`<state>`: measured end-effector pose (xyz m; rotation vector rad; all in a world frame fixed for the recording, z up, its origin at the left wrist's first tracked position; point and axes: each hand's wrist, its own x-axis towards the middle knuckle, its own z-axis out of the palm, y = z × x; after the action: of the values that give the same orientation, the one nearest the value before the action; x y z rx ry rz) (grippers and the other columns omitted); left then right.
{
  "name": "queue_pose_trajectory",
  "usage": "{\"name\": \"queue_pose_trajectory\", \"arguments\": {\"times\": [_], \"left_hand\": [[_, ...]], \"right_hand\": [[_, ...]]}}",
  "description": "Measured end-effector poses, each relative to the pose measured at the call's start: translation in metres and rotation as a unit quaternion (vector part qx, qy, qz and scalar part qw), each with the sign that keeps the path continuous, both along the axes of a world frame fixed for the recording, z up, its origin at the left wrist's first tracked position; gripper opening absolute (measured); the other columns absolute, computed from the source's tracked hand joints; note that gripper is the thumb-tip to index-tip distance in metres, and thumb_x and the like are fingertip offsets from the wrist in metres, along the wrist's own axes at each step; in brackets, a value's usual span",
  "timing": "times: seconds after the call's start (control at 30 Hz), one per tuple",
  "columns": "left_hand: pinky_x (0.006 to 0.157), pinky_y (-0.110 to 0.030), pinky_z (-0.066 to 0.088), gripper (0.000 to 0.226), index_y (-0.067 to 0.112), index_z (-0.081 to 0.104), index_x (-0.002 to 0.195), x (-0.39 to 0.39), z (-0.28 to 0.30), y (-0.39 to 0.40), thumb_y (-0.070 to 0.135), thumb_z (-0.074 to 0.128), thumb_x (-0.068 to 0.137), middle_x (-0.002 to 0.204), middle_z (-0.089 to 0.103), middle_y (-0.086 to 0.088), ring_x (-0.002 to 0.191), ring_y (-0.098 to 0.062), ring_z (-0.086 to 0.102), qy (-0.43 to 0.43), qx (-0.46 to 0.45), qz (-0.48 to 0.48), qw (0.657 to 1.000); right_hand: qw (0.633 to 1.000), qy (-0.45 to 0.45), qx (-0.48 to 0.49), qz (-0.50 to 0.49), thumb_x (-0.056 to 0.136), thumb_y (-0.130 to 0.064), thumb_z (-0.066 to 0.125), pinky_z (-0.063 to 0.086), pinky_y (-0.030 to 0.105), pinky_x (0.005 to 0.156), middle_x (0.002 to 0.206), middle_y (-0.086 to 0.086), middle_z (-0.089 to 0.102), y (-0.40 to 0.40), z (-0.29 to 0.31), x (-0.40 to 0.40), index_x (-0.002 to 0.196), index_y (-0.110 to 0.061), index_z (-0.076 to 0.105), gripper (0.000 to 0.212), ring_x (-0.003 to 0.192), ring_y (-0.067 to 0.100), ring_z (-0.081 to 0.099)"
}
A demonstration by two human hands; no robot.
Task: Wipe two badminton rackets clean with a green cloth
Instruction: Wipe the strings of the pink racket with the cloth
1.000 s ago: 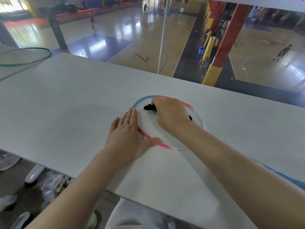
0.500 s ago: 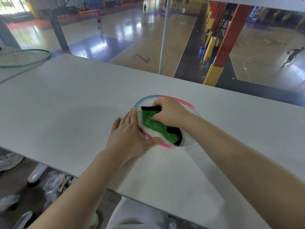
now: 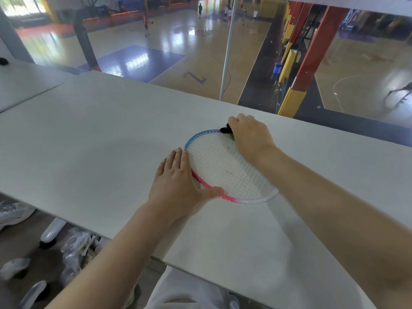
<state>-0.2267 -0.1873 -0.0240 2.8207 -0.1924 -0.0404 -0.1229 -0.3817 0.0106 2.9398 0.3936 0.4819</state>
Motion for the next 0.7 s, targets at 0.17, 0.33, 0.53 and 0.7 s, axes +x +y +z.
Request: {"name": "queue_pose_trajectory", "arguments": {"times": [0.17,0.33,0.53,0.7], "left_hand": [[0.123,-0.034,0.002,0.127,0.013,0.006,0.157,0.005,0.006,0.009,0.095,0.032,0.063,0.165,0.007,0.001,0.151,-0.012,0.002,-0.008,0.024,-0.027,0.999],[0.123,-0.036,0.002,0.127,0.02,0.01,0.157,0.007,0.006,0.016,0.097,0.027,0.058,0.164,0.01,0.006,0.151,-0.011,0.002,-0.002,0.008,-0.028,1.0],[0.122,-0.038,-0.002,0.125,0.024,0.01,0.156,0.007,0.001,0.014,0.097,0.037,0.058,0.164,0.008,0.005,0.151,-0.014,-0.006,-0.017,-0.026,-0.012,0.999],[0.122,-0.038,-0.002,0.122,0.026,0.013,0.155,0.007,-0.002,0.015,0.097,0.037,0.058,0.164,0.01,0.005,0.151,-0.014,-0.007,-0.036,-0.046,-0.015,0.998]], "right_hand": [[0.998,0.027,0.058,0.011,0.089,-0.008,0.053,0.043,0.034,0.066,0.097,0.008,0.062,0.016,0.002,-0.014,0.108,-0.011,0.057,0.02,0.078,0.022,0.052],[0.987,0.076,0.143,0.019,0.086,-0.009,0.055,0.048,0.035,0.067,0.092,0.006,0.067,0.034,0.011,-0.033,0.105,-0.015,0.065,0.022,0.082,0.025,0.059],[0.969,0.123,0.206,0.053,0.083,-0.014,0.057,0.045,0.031,0.062,0.084,0.001,0.065,0.069,0.015,-0.065,0.092,-0.02,0.065,0.014,0.077,0.021,0.058],[0.928,0.217,0.296,0.061,0.079,-0.017,0.063,0.037,0.023,0.054,0.073,-0.004,0.062,0.075,0.023,-0.061,0.071,-0.028,0.058,0.014,0.07,0.013,0.058]]}}
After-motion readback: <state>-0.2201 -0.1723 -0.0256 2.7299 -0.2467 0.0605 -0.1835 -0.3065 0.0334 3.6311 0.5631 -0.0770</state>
